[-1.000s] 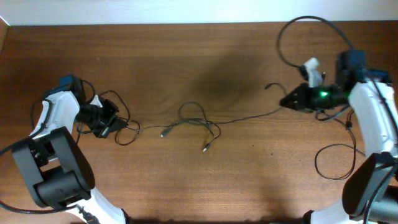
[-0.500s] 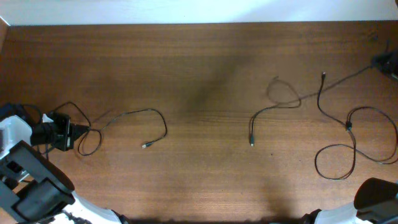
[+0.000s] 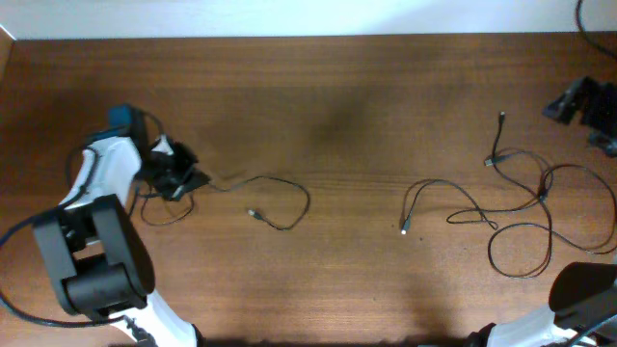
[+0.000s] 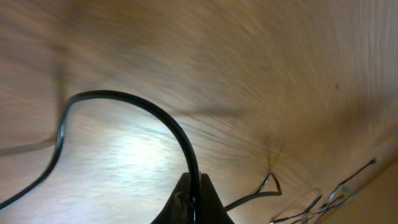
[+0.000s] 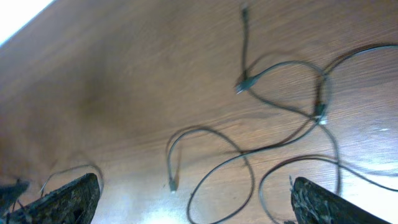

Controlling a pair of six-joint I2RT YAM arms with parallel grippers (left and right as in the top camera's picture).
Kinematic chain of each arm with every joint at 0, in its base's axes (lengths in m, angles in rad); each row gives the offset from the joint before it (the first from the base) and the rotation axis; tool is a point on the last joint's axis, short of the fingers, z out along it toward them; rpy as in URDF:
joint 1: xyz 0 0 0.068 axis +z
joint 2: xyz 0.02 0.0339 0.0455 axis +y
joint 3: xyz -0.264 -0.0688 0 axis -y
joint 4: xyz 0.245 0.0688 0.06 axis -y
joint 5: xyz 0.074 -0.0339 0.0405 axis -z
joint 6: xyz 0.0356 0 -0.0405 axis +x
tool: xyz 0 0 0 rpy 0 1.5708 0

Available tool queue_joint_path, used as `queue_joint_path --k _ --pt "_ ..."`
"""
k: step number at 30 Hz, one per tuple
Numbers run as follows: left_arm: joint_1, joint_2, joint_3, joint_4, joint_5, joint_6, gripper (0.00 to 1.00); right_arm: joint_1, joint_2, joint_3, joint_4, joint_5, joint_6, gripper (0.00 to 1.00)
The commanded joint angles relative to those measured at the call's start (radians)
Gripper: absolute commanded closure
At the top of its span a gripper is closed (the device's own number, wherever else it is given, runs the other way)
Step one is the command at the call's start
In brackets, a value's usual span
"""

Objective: Untangle cables

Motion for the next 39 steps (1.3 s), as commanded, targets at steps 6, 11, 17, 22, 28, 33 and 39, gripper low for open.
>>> queue_joint_path --k 6,11,17,22,28,33,39 --pt "-0.265 0.013 0.051 0.083 0.13 0.024 1.0 0.283 0.003 -0.183 0.015 -0.01 -0.018 0.01" --pt "-0.286 0.013 0.309 -0.138 0.184 0.054 1.0 0.476 0.003 -0.203 0.005 -0.349 -0.33 0.01" --pt "-0.291 0.013 0.395 -0.271 0.25 -0.04 1.0 0.711 0.005 -0.203 0.088 -0.36 -0.34 0.01" --pt "-0.291 0.013 0.395 -0.355 0.555 -0.048 1.0 0.867 0.042 -0.203 0.177 -0.36 -0.34 0.01" --pt "-0.291 0.013 0.395 -0.56 0.661 -0.092 1.0 0.993 0.095 -0.203 0.279 -0.281 -0.326 0.01" --pt "-0.291 0.013 0.395 -0.613 0.659 -0.076 1.0 1.041 0.129 -0.203 0.34 -0.209 -0.268 0.64" --pt "-0.291 0.013 0.395 -0.612 0.616 -0.076 0.99 1.068 0.129 -0.203 0.352 -0.209 -0.268 0.96"
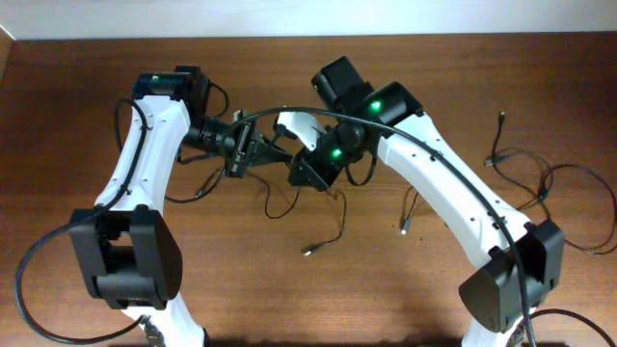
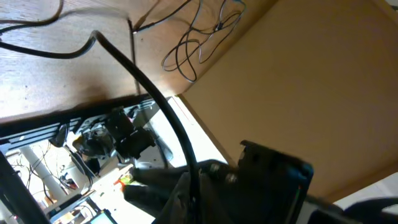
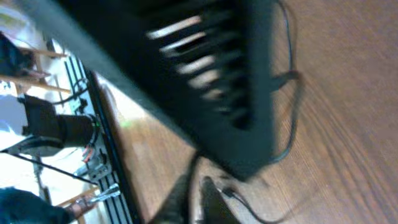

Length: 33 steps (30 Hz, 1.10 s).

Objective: Untangle cables

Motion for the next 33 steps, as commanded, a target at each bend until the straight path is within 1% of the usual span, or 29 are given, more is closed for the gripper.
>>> queue_joint_path --k 1,2,3,4,5,6,7,9,10,12,15,18,21,23,26,30,33 --pt "-0.003 0.002 0.012 -0.004 -0.061 0.006 0.92 0.002 0.005 -0.002 0.015 0.019 0.0 0.96" --pt "-0.003 0.002 0.012 0.0 -0.141 0.014 0.78 -0.001 0.005 -0.001 0.023 0.019 0.006 0.96" --pt "-0.003 0.002 0.012 0.005 -0.204 0.035 0.68 -0.005 0.005 0.001 0.034 0.023 0.034 0.96" --pt "-0.003 0.002 0.012 0.006 -0.265 0.075 0.52 -0.01 0.005 0.001 0.056 0.027 0.072 0.96" --pt "-0.002 0.002 0.012 0.005 -0.357 0.15 0.25 -0.013 0.002 0.001 0.066 0.028 0.076 0.96" --pt "-0.001 0.002 0.013 0.002 -0.401 0.211 0.11 -0.017 -0.004 0.003 0.074 0.031 0.076 0.96" --pt "0.001 0.002 0.012 -0.009 -0.435 0.317 0.01 -0.023 -0.011 0.023 0.072 0.036 0.076 0.96" --pt "0.013 0.002 0.013 -0.033 -0.43 0.44 0.01 -0.034 -0.031 0.085 0.061 0.109 0.108 0.96" --pt "0.026 0.002 0.013 -0.045 -0.43 0.49 0.01 -0.042 -0.05 0.144 0.04 0.183 0.109 0.96" --pt "0.053 0.002 0.013 -0.051 -0.435 0.546 0.01 -0.052 -0.078 0.235 0.009 0.283 0.109 0.96" --pt "0.103 0.002 0.013 -0.028 -0.438 0.547 0.01 -0.076 -0.117 0.38 -0.004 0.46 0.109 0.96" --pt "0.117 0.002 0.013 0.004 -0.454 0.547 0.01 -0.126 -0.132 0.487 0.003 0.653 0.109 0.96" --pt "0.117 0.002 0.012 0.03 -0.5 0.547 0.01 -0.22 -0.131 0.509 0.024 0.85 0.109 0.96" --pt "0.117 0.002 0.012 0.051 -0.54 0.547 0.01 -0.291 -0.128 0.509 0.006 0.888 0.115 0.96" --pt "0.117 0.002 0.012 0.074 -0.543 0.547 0.01 -0.428 -0.118 0.506 -0.058 0.887 0.162 0.96" --pt "0.117 0.002 0.012 0.082 -0.543 0.547 0.01 -0.533 -0.062 0.503 -0.139 0.851 0.162 0.96" --pt "0.117 0.002 0.012 0.082 -0.543 0.547 0.01 -0.577 -0.021 0.493 -0.152 0.852 0.208 0.96"
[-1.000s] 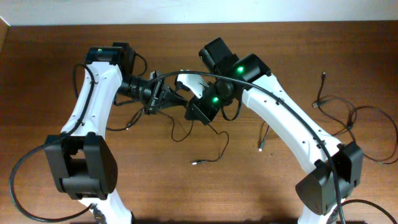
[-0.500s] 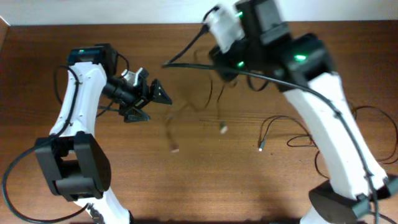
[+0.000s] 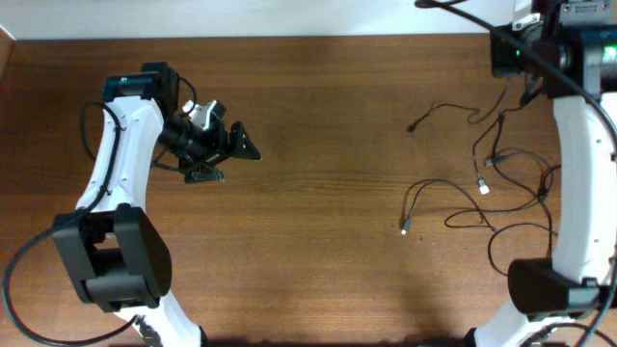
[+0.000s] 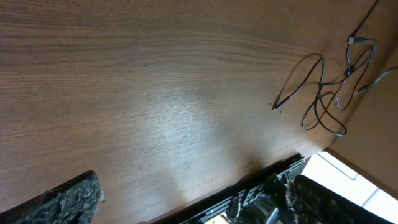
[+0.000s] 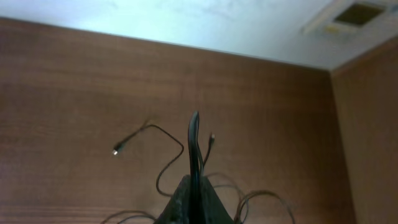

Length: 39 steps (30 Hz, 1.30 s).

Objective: Untangle cables

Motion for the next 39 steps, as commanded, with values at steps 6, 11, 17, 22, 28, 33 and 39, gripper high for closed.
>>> queue_joint_path --k 6,11,17,22,28,33,39 --pt "0.002 0.002 0.011 0.002 -0.007 0.019 0.01 -0.109 0.158 -0.007 0.031 -0.006 0.119 0.96" --pt "0.002 0.002 0.011 0.002 -0.007 0.019 0.01 -0.163 0.245 -0.008 0.0 -0.025 0.131 0.01" --pt "0.002 0.002 0.011 0.002 -0.007 0.019 0.01 -0.162 0.246 -0.01 -0.011 -0.024 0.13 0.01" --pt "0.002 0.002 0.011 0.002 -0.007 0.019 0.01 -0.162 0.246 -0.01 -0.011 -0.024 0.13 0.01" --pt "0.002 0.002 0.011 0.002 -0.007 0.019 0.01 -0.162 0.246 -0.01 -0.011 -0.024 0.13 0.01" --pt "0.002 0.002 0.011 0.002 -0.007 0.019 0.01 -0.163 0.257 -0.011 -0.01 -0.024 0.13 0.01" --pt "0.002 0.002 0.011 0.002 -0.007 0.019 0.01 -0.161 0.203 -0.011 -0.01 -0.024 0.13 0.01"
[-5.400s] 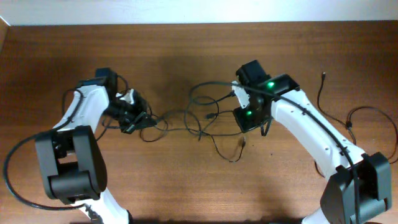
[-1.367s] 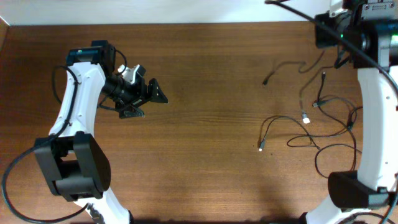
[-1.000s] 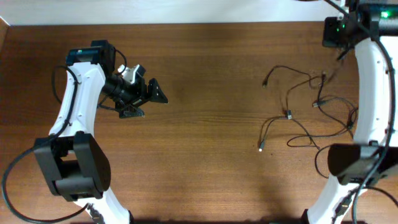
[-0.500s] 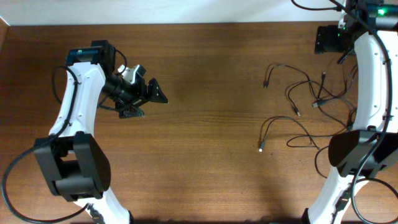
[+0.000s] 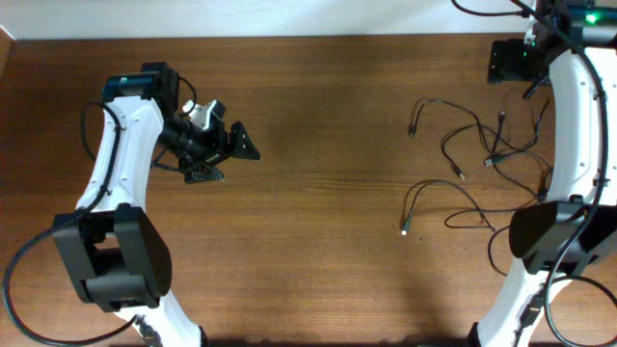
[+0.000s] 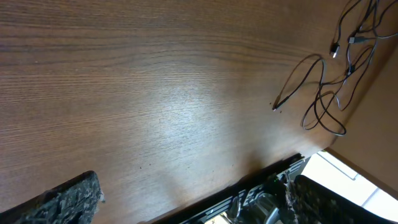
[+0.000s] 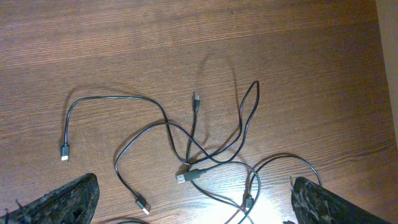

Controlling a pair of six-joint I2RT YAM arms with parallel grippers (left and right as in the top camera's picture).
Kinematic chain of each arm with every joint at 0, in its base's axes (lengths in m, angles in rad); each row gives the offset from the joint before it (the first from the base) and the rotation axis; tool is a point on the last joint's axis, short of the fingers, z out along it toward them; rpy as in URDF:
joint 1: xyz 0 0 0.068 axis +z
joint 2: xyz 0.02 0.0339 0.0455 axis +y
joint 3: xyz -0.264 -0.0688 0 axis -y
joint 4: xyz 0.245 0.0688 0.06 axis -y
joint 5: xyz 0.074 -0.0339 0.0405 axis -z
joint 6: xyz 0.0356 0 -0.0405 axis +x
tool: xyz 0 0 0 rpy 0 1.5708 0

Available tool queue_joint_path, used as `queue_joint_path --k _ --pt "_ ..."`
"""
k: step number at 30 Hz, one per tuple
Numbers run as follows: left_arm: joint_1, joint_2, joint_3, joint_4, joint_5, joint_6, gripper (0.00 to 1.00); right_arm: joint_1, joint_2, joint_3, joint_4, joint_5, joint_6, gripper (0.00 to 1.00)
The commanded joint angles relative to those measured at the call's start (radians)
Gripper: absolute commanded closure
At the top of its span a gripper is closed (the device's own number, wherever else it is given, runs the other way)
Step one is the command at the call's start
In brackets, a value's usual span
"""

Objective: Untangle cables

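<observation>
Several thin black cables lie in a loose tangle (image 5: 490,161) on the right side of the wooden table; in the right wrist view a USB plug (image 7: 189,175) sits at its middle. One cable (image 7: 112,98) arcs out to the left with both ends free. My right gripper (image 5: 507,62) hangs high over this heap, open and holding nothing (image 7: 193,190). My left gripper (image 5: 235,146) is open and empty over the bare left half (image 6: 193,190); the tangle (image 6: 323,102) shows far off in its view.
The table's back edge meets a white wall (image 5: 289,14). A further cable loop (image 5: 521,253) lies near the front right, with a loose end (image 5: 403,229) pointing toward the middle. The right arm's column (image 5: 569,145) stands over the right edge.
My right gripper was shut on a cable held high at the far right; it is now open, and that cable lies on the table beside the tangle. The left arm has not moved.
First my left gripper was shut on a cable lying at the left, with the right arm open at the front right. Then both grippers were shut together mid-table. After that the left stood open and empty while the right held the cable at the far right, where it now lies.
</observation>
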Motion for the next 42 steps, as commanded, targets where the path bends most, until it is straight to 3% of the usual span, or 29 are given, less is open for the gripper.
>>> queue_joint_path --k 1,14,27,35,42 --pt "0.002 0.002 0.011 0.002 -0.007 0.019 0.01 -0.002 -0.072 0.001 -0.003 -0.006 0.012 0.01" --pt "0.002 0.002 0.011 0.002 -0.007 0.019 0.01 0.006 -0.449 0.001 -0.003 -0.006 0.012 0.01" --pt "0.002 0.002 0.011 0.002 -0.007 0.019 0.01 0.014 -0.577 0.0 -0.008 -0.006 0.012 0.02" --pt "0.002 0.002 0.011 0.002 -0.007 0.019 0.01 0.266 -0.579 -0.069 -0.008 -0.006 0.012 0.02" --pt "0.002 0.002 0.011 0.002 -0.007 0.019 0.01 0.294 -0.587 -0.224 -0.01 -0.006 0.012 0.01"
